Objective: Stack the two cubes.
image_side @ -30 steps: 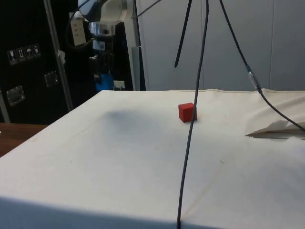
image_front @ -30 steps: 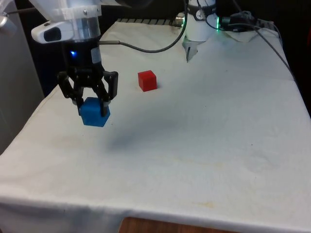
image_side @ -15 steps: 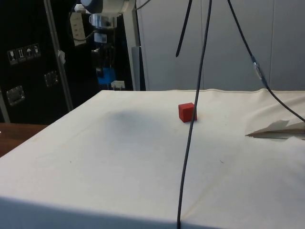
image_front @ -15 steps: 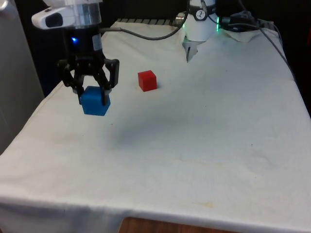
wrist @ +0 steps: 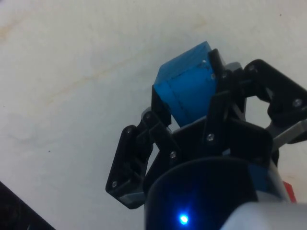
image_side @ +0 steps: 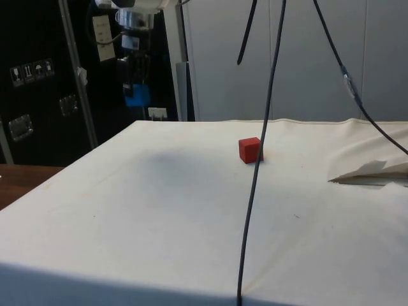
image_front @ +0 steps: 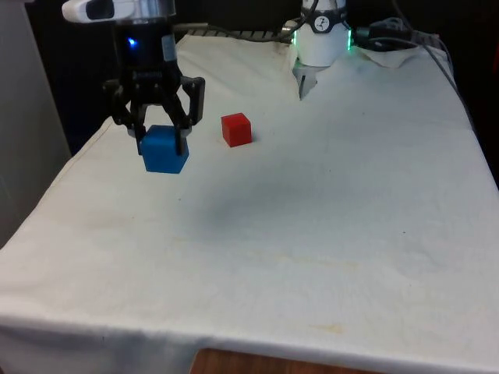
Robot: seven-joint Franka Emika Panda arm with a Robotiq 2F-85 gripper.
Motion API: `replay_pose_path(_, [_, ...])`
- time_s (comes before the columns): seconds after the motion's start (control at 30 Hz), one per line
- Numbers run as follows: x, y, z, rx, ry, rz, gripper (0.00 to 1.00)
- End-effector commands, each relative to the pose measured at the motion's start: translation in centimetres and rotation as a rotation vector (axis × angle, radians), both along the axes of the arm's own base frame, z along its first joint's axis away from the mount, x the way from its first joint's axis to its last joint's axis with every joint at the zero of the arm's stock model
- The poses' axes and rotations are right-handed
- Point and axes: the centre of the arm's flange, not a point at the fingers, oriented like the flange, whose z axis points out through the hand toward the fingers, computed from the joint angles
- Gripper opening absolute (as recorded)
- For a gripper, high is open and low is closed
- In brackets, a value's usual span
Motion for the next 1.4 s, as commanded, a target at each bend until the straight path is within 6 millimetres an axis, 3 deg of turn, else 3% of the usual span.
replay_pose_path(0.0, [-0.4, 0.0, 0.1, -0.002, -0.022, -0.002, 0.01])
replay_pose_path(1.37, [-3.0, 1.3, 0.4, -0.016, -0.085, 0.006, 0.01])
